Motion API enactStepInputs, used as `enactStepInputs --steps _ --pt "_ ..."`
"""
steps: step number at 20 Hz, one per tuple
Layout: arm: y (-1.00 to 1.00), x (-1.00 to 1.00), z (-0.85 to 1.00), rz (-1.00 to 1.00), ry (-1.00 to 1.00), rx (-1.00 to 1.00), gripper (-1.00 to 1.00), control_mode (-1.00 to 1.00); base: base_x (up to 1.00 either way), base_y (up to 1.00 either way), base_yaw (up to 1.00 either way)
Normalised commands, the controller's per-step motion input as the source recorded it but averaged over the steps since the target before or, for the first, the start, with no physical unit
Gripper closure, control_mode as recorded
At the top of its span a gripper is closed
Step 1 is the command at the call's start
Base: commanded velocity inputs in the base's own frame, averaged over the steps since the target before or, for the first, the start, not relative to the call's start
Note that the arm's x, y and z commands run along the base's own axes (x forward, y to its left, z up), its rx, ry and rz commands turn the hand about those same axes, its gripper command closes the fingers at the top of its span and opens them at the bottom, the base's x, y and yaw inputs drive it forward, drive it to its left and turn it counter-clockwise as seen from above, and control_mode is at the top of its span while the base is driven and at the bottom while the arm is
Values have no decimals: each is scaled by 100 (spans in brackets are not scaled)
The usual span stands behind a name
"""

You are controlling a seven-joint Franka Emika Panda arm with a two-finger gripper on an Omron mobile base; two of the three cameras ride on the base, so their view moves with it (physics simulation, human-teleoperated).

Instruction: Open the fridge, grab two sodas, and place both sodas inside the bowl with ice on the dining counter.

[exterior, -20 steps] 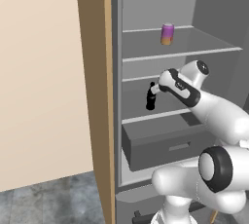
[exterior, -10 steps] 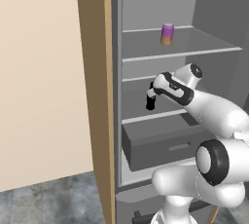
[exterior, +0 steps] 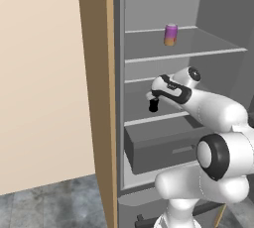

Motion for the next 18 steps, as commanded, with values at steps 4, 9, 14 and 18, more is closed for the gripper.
enactStepInputs --steps 4,9,14,18 --pt "6 14 -13 0 0 0 -100 -100 0 0 0" --pt "6 11 -17 0 0 0 100 -100 0 0 0" --pt "8 10 -14 0 0 0 100 -100 0 0 0" --pt "0 0 -8 0 0 -3 100 -100 0 0 0"
